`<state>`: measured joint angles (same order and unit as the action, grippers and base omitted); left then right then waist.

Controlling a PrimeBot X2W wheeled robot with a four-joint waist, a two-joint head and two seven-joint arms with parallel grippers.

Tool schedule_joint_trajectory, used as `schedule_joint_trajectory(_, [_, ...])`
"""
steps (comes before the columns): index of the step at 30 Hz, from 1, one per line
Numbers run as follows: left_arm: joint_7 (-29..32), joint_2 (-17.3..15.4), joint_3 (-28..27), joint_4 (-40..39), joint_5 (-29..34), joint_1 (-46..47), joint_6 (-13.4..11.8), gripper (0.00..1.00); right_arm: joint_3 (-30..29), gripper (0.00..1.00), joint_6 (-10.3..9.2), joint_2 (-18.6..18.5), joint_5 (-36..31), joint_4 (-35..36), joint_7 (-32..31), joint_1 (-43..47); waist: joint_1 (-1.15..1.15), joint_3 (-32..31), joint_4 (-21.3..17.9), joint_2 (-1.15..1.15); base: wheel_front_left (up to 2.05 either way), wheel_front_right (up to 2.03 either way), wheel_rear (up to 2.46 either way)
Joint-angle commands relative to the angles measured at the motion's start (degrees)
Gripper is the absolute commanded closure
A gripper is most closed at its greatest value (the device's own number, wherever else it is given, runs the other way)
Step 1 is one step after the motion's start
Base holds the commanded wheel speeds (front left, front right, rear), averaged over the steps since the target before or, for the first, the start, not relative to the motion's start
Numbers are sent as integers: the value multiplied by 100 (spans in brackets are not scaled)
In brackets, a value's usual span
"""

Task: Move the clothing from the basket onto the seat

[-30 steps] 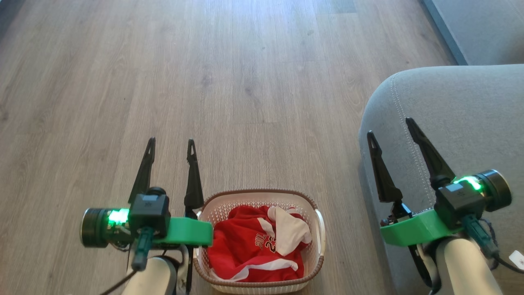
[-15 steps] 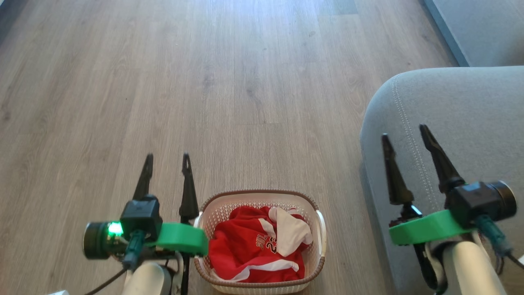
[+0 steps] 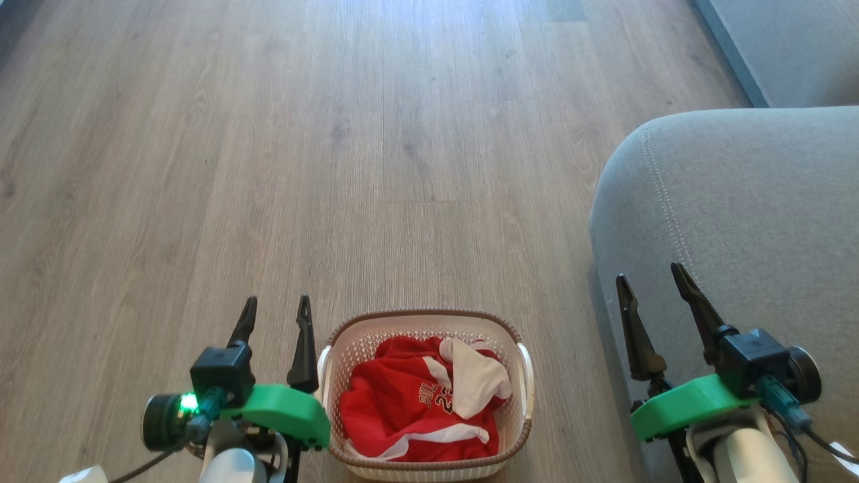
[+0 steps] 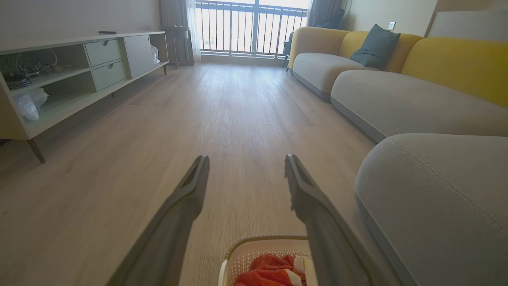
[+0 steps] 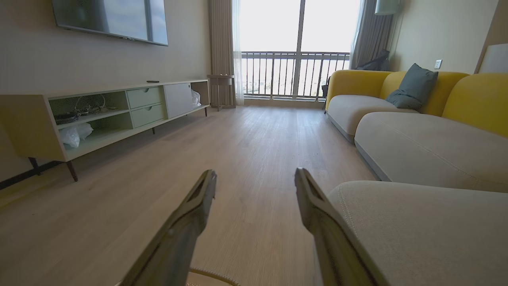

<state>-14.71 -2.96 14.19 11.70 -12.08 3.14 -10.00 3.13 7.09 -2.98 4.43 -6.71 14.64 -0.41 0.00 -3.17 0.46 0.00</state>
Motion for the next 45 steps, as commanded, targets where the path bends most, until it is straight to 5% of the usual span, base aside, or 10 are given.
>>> schedule_joint_trajectory(1, [-29,6,-218,-49,-193,145,62,0,95,0,40,10,-84,114,36,-185,0,-3,-4,0,0,0,0])
schedule_joint_trajectory(27, [-29,8,-116,148,-199,265,211,0,-36,0,40,10,-231,91,36,-165,0,391,-43,0,0,0,0])
schedule_joint_trajectory(45, [-29,8,248,1348,166,2325,308,0,-350,0,40,10,-355,624,36,-634,0,3321,-599,0,0,0,0])
